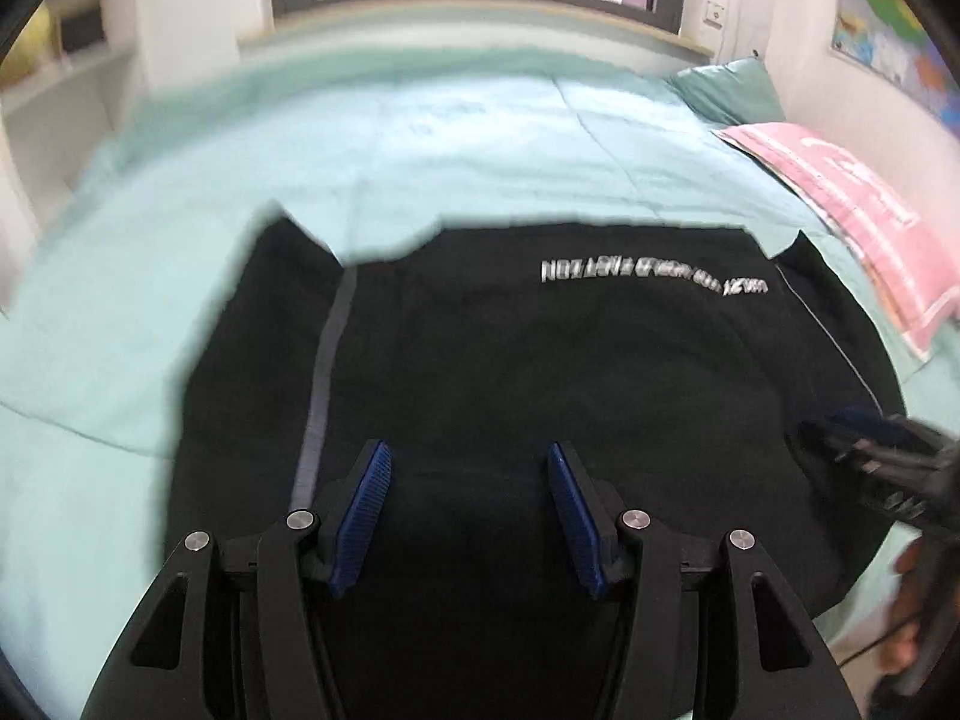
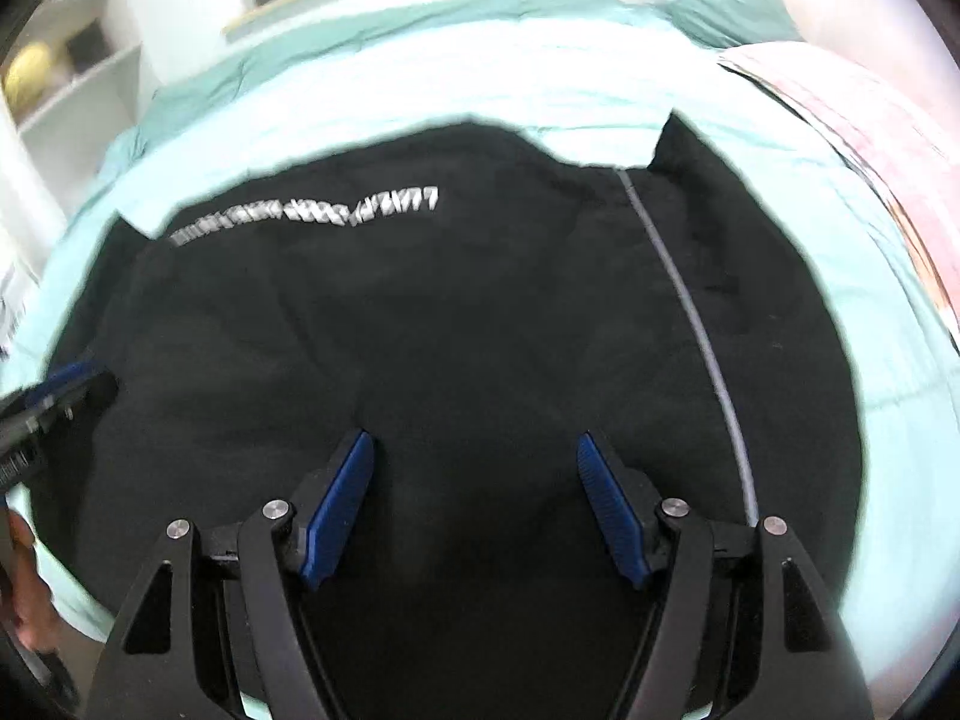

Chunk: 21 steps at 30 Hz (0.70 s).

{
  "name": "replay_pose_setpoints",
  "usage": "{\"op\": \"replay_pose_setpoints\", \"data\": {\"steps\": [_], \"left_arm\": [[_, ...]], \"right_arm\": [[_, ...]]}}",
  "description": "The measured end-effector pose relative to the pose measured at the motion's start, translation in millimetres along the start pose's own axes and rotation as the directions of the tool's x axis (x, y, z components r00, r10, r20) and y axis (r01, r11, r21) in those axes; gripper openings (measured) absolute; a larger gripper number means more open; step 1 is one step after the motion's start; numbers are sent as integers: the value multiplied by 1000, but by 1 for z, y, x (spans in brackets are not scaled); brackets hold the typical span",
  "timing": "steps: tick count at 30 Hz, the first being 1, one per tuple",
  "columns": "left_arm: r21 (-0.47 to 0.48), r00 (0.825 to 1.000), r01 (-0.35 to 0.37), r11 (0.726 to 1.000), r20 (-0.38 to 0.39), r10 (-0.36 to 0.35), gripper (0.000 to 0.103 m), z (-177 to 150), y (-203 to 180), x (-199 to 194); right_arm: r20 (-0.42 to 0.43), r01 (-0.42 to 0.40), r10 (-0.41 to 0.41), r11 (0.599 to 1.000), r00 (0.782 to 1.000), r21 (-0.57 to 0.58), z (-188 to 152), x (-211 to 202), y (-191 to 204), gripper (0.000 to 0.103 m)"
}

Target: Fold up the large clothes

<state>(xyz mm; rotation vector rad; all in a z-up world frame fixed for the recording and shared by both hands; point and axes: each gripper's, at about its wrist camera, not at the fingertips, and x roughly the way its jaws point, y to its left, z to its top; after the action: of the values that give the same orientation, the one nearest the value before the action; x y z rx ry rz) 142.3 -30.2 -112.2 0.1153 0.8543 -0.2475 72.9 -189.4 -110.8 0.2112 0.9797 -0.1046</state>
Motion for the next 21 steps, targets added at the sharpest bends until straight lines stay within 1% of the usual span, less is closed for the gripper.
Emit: {"op": "replay_pose_setpoints", "data": {"steps": [1, 2, 3, 4, 5, 6, 7, 8, 10, 11, 12, 13, 15, 18, 21], "left_arm": [[16, 998, -50, 999, 32, 49, 56, 3, -3, -18], [21, 993, -95, 995, 74, 93, 56, 7, -6, -36], [22, 987, -123, 992, 102, 120, 56, 11, -9, -50], [19, 978, -156, 988, 143, 151, 56, 14, -11, -69], [11, 968, -170, 985, 187, 165, 56, 16, -12, -86], [-6, 958, -170, 985, 233, 167, 56, 21, -13, -103], [-25, 950, -155, 988, 270, 156, 56, 24, -11, -121], [-38, 947, -134, 990, 288, 139, 56, 26, -10, -132], [-64, 939, -83, 995, 330, 99, 56, 32, -7, -160], [-69, 932, -78, 995, 350, 98, 56, 37, -12, -168], [-72, 919, -88, 994, 378, 108, 56, 39, -13, -179], [-69, 906, -109, 992, 403, 128, 56, 39, -14, -190], [-52, 889, -124, 991, 437, 134, 56, 37, -16, -210], [-51, 876, -107, 993, 467, 119, 58, 34, -18, -231], [-67, 866, -104, 992, 484, 124, 64, 31, -20, -245]], "right_arm": [[24, -4, 4, 1000, 1000, 10, 1, -10, 4, 77], [61, -2, 1, 1000, 998, 19, 3, -24, 9, 80], [105, 8, -11, 1000, 994, 25, 5, -41, 14, 89], [151, 24, -28, 999, 988, 31, 7, -59, 20, 96], [187, 34, -39, 999, 982, 32, 8, -73, 24, 97], [239, 42, -47, 999, 970, 28, 9, -92, 30, 97], [277, 49, -53, 999, 959, 20, 10, -111, 29, 98], [304, 59, -60, 998, 951, 12, 17, -122, 30, 99], [333, 83, -78, 997, 940, -1, 24, -144, 36, 99], [345, 94, -85, 996, 935, -9, 24, -155, 43, 99], [355, 97, -86, 995, 931, -15, 31, -158, 43, 99], [373, 99, -80, 995, 924, -31, 31, -169, 50, 100], [396, 101, -75, 994, 915, -45, 28, -184, 52, 100], [426, 107, -72, 992, 902, -61, 27, -208, 57, 100], [447, 117, -72, 990, 892, -74, 26, -229, 63, 100]]}}
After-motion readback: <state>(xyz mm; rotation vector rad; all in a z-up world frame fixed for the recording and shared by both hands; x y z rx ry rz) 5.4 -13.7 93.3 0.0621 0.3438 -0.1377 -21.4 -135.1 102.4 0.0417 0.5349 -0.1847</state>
